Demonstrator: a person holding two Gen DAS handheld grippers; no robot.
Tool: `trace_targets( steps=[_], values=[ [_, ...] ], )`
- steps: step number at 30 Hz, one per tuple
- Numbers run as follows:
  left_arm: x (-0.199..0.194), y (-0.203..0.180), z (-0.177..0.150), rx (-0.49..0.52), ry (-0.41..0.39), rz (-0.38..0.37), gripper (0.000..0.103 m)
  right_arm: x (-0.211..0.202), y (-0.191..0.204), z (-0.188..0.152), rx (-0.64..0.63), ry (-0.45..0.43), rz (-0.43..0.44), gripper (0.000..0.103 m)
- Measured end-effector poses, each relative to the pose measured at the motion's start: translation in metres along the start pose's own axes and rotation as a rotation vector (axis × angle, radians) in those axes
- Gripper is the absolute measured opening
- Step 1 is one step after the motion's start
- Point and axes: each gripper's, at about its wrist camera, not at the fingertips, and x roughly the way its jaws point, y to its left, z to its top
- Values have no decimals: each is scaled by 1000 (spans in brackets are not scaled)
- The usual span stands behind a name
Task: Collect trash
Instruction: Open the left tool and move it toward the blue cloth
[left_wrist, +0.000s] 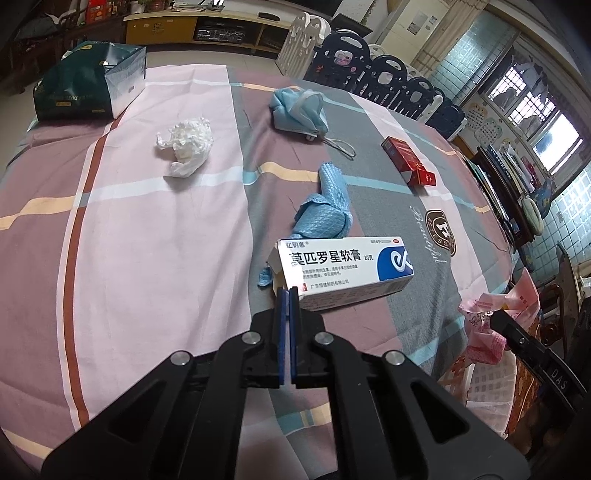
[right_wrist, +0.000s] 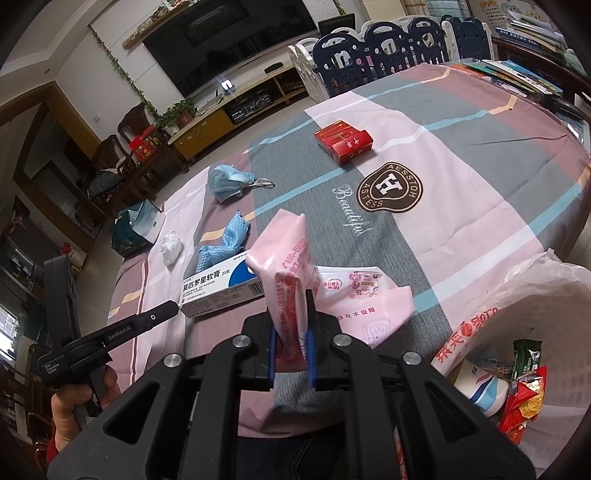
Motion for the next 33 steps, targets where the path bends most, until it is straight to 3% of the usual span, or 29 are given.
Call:
trace_targets(
  steps=[33],
  values=[
    [-6, 6, 3, -18, -28, -4, 2, 1, 2, 0, 1, 3, 0, 13]
  ],
)
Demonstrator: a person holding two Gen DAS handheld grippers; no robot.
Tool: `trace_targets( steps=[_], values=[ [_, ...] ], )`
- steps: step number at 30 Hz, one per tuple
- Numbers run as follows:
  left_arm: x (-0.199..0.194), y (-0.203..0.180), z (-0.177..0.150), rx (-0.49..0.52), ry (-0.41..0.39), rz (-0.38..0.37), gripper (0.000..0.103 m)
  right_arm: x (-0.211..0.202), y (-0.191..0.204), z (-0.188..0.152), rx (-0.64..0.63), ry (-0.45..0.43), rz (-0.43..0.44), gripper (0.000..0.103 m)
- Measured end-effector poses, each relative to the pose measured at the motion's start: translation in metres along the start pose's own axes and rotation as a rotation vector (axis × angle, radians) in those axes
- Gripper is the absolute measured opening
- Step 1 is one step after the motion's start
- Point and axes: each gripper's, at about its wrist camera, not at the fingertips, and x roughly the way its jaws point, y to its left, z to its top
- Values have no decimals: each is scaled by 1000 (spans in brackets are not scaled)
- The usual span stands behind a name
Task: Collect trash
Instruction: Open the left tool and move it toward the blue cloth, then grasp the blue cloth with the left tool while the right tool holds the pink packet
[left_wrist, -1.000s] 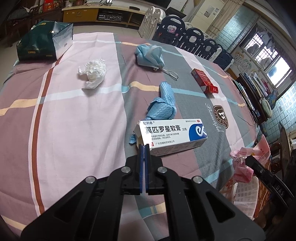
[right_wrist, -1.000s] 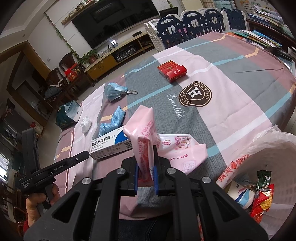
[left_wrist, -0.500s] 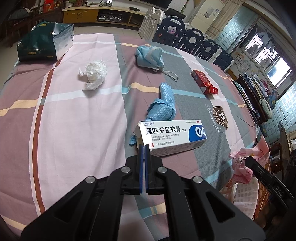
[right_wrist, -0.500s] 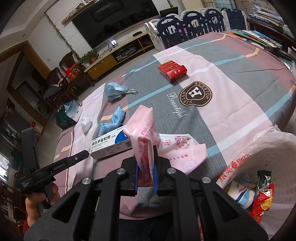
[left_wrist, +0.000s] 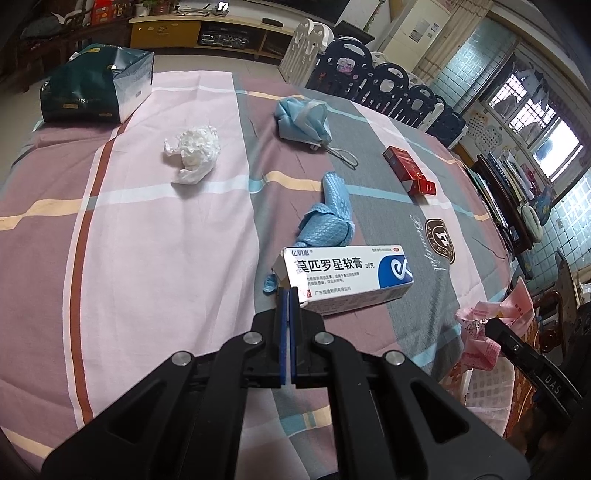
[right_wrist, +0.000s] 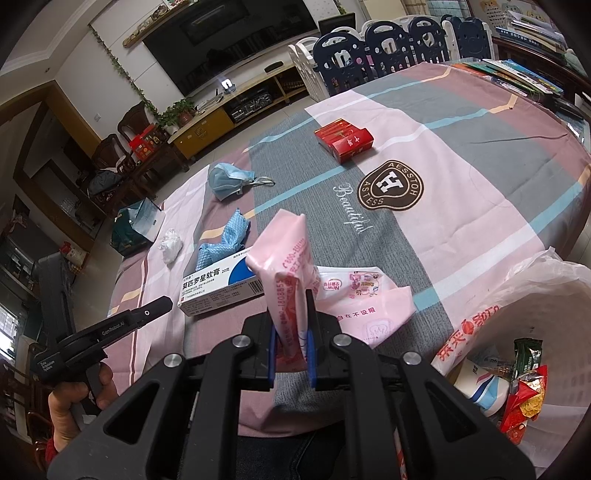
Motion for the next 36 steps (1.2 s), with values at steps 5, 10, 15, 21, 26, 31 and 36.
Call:
trace_targets(
  steps=[5, 10, 15, 21, 26, 31, 36],
  values=[
    [-14, 19, 2, -78, -49, -32, 2, -3, 1, 0, -1, -20, 9, 13],
    [-26, 38, 4, -162, -94, -61, 2, -7, -5, 0, 12, -37, 22, 13],
    [-25, 21, 7, -93, -123, -65, 27, -5, -11, 5, 34, -32, 41, 13],
    [6, -47, 31, 269, -42, -91, 90, -13, -23, 11, 65, -38, 64, 13],
    [69, -65, 68, 268, 161, 30, 79, -22, -28, 13, 45, -47, 49, 13],
    [94, -69, 70, 265, 212, 96, 33, -27, -37, 19, 67, -56, 56, 13],
    [36, -59, 84, 135, 28, 61, 30, -47, -42, 26, 69, -113, 73, 13]
  ],
)
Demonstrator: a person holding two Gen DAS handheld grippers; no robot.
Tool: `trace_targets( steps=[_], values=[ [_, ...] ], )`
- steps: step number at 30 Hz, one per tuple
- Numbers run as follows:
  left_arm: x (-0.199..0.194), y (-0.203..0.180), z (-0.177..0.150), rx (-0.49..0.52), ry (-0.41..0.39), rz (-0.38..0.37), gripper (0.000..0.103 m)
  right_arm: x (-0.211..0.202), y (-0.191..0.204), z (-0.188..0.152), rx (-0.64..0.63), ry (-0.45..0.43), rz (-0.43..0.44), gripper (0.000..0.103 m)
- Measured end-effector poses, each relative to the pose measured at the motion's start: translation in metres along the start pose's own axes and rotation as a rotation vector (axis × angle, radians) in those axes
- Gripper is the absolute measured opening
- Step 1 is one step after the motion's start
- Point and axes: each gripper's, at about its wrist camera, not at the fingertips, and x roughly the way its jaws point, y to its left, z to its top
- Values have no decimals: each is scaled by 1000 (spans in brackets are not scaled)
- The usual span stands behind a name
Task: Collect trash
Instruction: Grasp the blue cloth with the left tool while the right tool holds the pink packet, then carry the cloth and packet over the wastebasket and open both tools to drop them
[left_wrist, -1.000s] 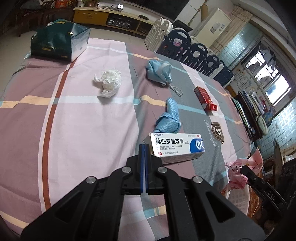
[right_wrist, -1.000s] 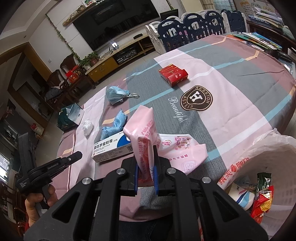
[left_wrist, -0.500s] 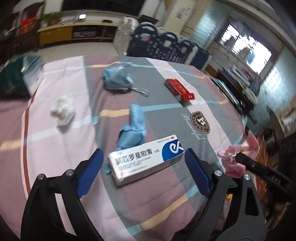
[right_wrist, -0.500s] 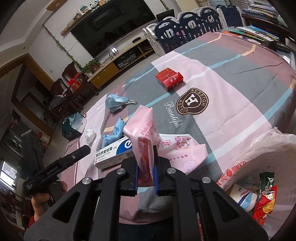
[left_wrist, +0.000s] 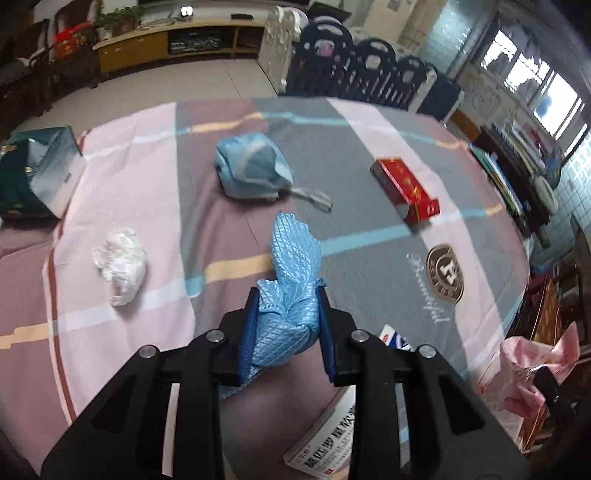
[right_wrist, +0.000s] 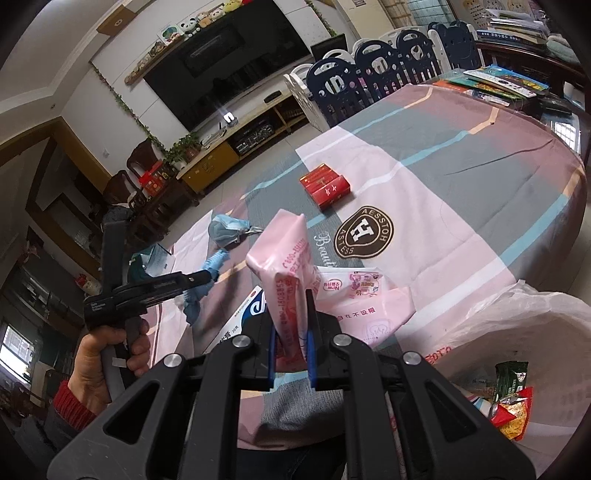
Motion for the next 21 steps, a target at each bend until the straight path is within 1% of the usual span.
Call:
trace_targets(
  steps=[2, 5, 8, 11, 13, 15, 17, 19, 20, 21],
  values=[
    [-32, -7, -1, -9, -56, -14, 30, -13, -2, 5, 7, -23, 10, 13],
    [-80, -36, -17, 23, -116, -58, 30, -48, -5, 15, -3, -71, 23, 13],
    [-117, -74, -46, 49, -148, -148, 30, -88, -15, 22, -12, -105, 17, 13],
    [-139, -117, -78, 65, -151, -255, 30, -123, -28, 21, -27, -103, 15, 13],
    [-144, -147, -97, 73, -130, -324, 30, -143, -35, 17, -47, -83, 3, 13],
    [-142, -179, -119, 102, -95, -386, 30, -161, -47, 11, -59, -57, -22, 13],
    [-130, -209, -138, 135, -35, -431, 30, -172, -60, 3, -50, -27, -40, 13],
    [-113, -233, -155, 163, 32, -433, 30, -178, -75, -4, -43, 18, -58, 15],
    [-106, -242, -163, 178, 66, -434, 31, -180, -81, -7, -45, 40, -85, 17],
    [-98, -250, -171, 192, 104, -438, 33, -182, -86, -11, -44, 50, -114, 22]
  ],
)
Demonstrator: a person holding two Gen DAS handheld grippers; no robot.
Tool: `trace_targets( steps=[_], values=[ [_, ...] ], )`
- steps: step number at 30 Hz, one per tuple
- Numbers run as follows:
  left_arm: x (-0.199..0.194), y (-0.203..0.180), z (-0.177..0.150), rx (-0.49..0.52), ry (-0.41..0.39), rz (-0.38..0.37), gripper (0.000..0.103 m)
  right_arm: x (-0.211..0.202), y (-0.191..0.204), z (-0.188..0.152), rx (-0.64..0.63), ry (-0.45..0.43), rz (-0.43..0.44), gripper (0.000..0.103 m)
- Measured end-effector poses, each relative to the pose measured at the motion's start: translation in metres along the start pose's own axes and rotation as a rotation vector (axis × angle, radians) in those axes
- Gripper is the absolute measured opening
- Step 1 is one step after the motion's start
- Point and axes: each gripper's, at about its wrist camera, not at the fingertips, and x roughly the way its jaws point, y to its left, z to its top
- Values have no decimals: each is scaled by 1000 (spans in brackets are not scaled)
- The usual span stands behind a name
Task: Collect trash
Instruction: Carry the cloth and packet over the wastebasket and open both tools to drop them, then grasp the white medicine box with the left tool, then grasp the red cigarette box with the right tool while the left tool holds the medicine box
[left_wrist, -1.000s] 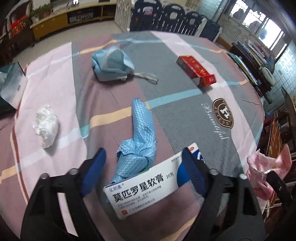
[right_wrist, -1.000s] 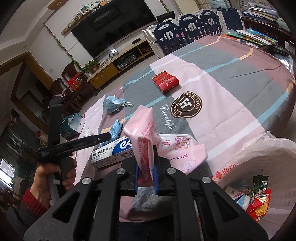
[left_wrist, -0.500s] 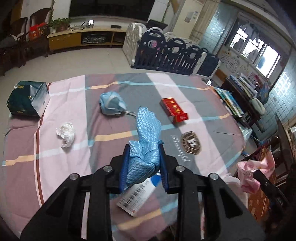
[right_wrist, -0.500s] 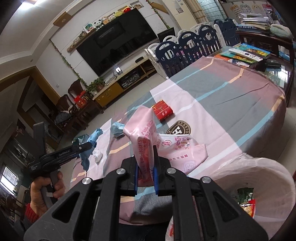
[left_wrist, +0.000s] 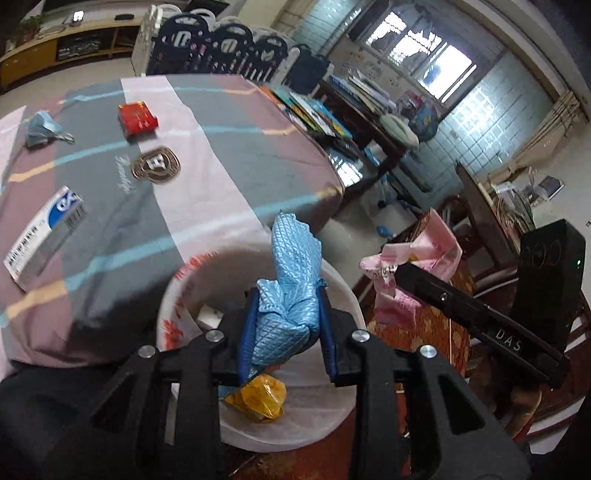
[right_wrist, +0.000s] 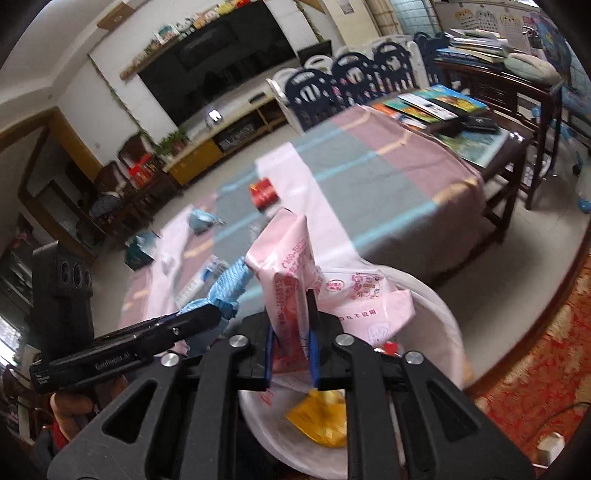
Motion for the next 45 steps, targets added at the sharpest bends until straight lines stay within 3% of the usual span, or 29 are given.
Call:
trace_targets(
  steps=[2, 5, 6, 9, 12, 17, 23, 26, 30, 36, 37, 39, 45],
  values=[
    [15, -9, -7, 19, 63, -26, 38, -6, -11, -5, 25, 2, -31, 34],
    [19, -12, -12, 22, 71, -36, 70, -14, -29, -4, 119, -9, 23, 47],
    [18, -11, -11, 15, 63, -40, 74, -16, -32, -4, 139, -13, 46, 48],
    [14, -3, -9, -18, 56, -46, 77, -21, -32, -2, 142, -23, 66, 49],
    [9, 10, -6, -59, 26, -6, 78, -22, -28, -2, 135, -27, 72, 49],
    [-10, 45, -1, -106, -46, 141, 80, -16, -27, -2, 136, -13, 66, 49],
    [-45, 131, 24, -92, -155, 406, 88, -1, -25, 1, 107, 13, 43, 49],
    [-45, 180, 48, -63, -108, 526, 90, 16, -22, -1, 103, 45, 37, 49],
    [-20, 220, 67, -23, 13, 493, 90, 44, -16, -4, 107, 105, 38, 49],
    [33, 232, 60, 71, 200, 436, 89, 76, 5, 2, 63, 165, 38, 49],
    [36, 232, 57, 72, 218, 432, 86, 80, 9, 4, 52, 171, 36, 49],
    [40, 231, 56, 78, 229, 429, 61, 92, 19, 9, 23, 181, 26, 52],
    [37, 229, 53, 88, 209, 419, 43, 141, 57, 35, -97, 182, 23, 58]
  ],
)
